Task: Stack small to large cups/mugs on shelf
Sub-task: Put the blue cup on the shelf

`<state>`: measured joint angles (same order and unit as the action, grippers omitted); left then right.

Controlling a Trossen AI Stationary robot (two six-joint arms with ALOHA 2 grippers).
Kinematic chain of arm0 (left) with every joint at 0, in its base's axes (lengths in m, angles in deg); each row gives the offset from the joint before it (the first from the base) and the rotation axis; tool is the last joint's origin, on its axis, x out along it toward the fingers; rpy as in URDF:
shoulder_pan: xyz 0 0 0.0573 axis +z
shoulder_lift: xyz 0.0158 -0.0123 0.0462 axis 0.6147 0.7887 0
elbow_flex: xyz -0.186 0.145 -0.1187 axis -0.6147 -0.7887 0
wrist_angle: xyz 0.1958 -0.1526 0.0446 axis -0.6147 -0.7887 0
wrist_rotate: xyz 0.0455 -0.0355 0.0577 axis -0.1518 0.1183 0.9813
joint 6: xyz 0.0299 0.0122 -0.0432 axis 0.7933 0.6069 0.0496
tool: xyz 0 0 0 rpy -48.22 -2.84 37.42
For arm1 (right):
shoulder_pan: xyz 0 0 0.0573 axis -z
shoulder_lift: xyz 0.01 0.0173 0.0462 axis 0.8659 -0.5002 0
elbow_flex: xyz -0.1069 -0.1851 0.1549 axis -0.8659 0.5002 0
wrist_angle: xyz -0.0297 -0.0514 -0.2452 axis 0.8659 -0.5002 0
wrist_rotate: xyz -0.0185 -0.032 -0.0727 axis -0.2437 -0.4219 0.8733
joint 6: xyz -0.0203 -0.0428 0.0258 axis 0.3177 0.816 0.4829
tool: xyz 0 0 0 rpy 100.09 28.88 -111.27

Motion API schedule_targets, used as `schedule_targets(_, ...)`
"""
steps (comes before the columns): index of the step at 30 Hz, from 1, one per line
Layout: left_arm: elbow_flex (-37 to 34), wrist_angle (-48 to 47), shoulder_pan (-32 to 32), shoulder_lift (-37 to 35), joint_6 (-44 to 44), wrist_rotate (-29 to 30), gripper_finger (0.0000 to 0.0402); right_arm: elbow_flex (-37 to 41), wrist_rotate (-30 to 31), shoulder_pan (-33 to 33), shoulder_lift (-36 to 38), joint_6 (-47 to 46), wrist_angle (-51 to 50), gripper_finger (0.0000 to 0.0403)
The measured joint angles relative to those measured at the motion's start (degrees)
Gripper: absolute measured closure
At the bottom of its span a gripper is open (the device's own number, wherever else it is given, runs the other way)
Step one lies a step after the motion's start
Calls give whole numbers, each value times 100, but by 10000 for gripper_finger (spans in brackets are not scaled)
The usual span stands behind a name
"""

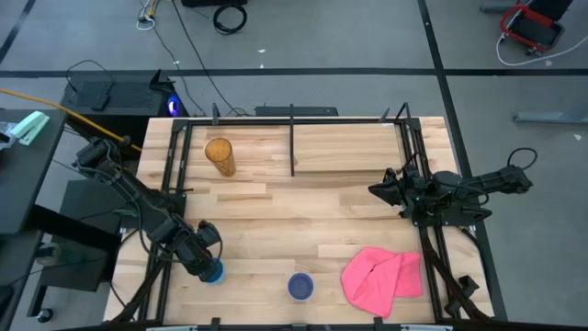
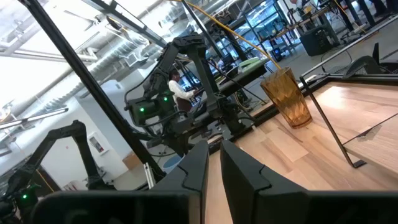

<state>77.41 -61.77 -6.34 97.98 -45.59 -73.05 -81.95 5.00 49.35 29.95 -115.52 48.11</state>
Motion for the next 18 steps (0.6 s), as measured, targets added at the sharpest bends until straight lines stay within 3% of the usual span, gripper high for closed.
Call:
schedule_targets(4,0,-2,173,0,332,2,390,0,0,0,0,0,2,353)
schedule_targets(10,91,13,539,0,993,-87,377,0,0,2,0,0,2,353)
schedule_targets(18,1236,-259,1308,0,2709,-53,386,0,0,0,0,0,2,353)
